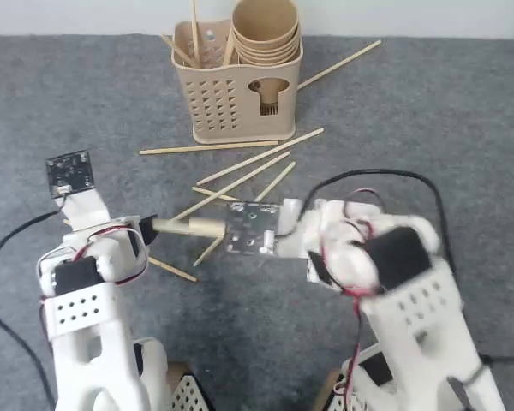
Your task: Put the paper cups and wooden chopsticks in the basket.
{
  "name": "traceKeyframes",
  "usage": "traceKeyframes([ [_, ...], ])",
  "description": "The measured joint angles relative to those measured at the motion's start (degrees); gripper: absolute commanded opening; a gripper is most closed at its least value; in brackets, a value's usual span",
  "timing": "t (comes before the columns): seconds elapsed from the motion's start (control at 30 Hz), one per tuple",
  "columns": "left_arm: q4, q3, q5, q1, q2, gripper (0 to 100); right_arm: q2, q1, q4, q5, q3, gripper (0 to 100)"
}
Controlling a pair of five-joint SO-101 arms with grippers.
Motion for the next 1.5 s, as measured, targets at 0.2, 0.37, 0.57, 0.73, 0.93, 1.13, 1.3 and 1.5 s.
traceKeyframes([
  [0.2,-0.3,0.0,0.0,0.1,0.0,30,-0.8,4.9,-19.8,-16.4,3.3,0.7],
  [0.37,-1.0,0.0,2.1,0.1,0.0,30,1.2,4.8,-42.7,-34.6,11.3,0.8],
  [0.57,-3.9,0.0,2.6,0.1,0.0,30,7.3,4.9,-74.5,-56.1,18.5,0.8],
  [0.73,-4.3,1.1,2.6,0.1,0.0,30,17.1,4.8,-92.8,-57.8,17.9,0.8],
  [0.93,-7.1,2.5,2.6,0.2,0.0,30,32.2,4.9,-101.9,-58.0,8.0,0.8],
  [1.13,-7.6,2.9,2.6,0.1,0.0,30,48.1,3.3,-108.6,-64.2,-9.2,0.8],
  [1.3,-7.6,3.5,2.6,0.1,0.0,30,61.5,3.2,-107.5,-66.4,-27.6,0.8],
  [1.5,-7.6,3.5,2.6,0.2,0.0,30,77.7,3.3,-104.4,-66.5,-48.5,0.8],
])
